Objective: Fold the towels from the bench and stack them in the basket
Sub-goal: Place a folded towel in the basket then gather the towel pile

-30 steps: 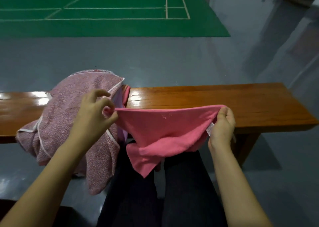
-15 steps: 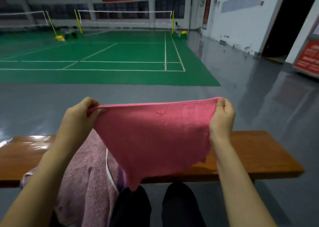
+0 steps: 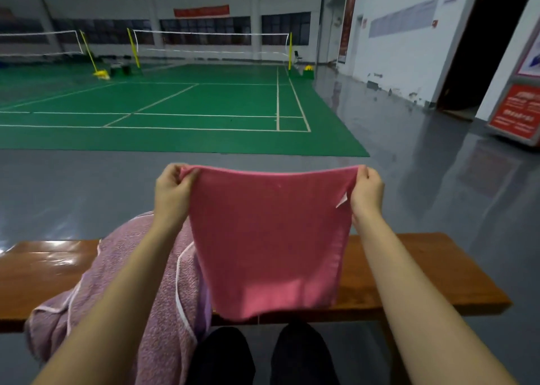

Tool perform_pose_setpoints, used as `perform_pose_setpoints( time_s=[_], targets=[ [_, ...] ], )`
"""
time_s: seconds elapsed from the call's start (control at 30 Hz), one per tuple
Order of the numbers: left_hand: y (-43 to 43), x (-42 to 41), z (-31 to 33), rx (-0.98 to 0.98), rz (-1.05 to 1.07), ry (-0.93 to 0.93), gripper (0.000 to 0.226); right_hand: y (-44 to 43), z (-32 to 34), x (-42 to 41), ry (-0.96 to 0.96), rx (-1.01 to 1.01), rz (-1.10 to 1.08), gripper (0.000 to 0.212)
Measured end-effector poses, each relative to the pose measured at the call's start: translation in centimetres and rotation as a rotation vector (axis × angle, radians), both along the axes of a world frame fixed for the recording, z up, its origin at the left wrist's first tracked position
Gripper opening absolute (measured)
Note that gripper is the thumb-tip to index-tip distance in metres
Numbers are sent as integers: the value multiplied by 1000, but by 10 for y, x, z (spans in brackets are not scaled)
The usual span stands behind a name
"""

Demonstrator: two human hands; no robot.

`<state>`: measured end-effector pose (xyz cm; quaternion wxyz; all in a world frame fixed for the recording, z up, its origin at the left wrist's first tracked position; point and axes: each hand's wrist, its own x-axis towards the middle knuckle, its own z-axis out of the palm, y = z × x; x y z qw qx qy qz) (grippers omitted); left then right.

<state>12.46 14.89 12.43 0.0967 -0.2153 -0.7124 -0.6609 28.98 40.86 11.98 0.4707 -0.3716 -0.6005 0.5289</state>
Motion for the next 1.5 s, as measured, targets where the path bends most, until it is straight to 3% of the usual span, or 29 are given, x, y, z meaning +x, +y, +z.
perform_pose_setpoints(
  time_s=[0.13, 0.2, 0.4, 0.53, 0.67, 0.77, 0.87, 0.93, 1.07, 1.17, 1.27, 1.33, 1.5],
  targets=[
    [14, 2, 43, 61, 9, 187, 21, 10, 43, 6, 129, 51, -56, 34],
    [15, 9, 36, 67, -2, 185, 20, 10, 34, 15, 120, 36, -67, 33],
    [1, 43, -95, -124, -100, -43, 7, 7, -97, 47, 0, -151, -125, 32],
    [-14, 63, -189, -288, -182, -198, 18, -3, -189, 66, -198, -217, -83, 31],
    [-18, 70, -224, -361, -199, -251, 22, -12, -222, 73, -349, -279, -42, 33],
    [-15, 67, -227, -281, -173, -336, 18, -15, -221, 69, -423, -203, -9, 30],
    [-9, 63, -226, -267, -168, -346, 16, -21, -216, 57, -595, 120, 11, 22],
    [-3, 59, -224, -277, -174, -332, 15, -40, -206, 39, -608, 294, 170, 33],
    [13, 54, -221, -294, -167, -288, 19, -102, -195, -11, -524, 317, 794, 46],
    [23, 53, -216, -274, -186, -279, 19, -118, -199, -41, -527, 285, 874, 39],
    [28, 44, -216, -270, -181, -278, 12, -112, -207, -64, -508, 308, 821, 13],
    [31, 30, -221, -383, -122, -242, 5, -106, -218, -75, -486, 287, 766, 3],
    [43, -7, -237, -816, 112, -277, 39, -97, -254, -90, -491, 155, 708, 4]
  ],
)
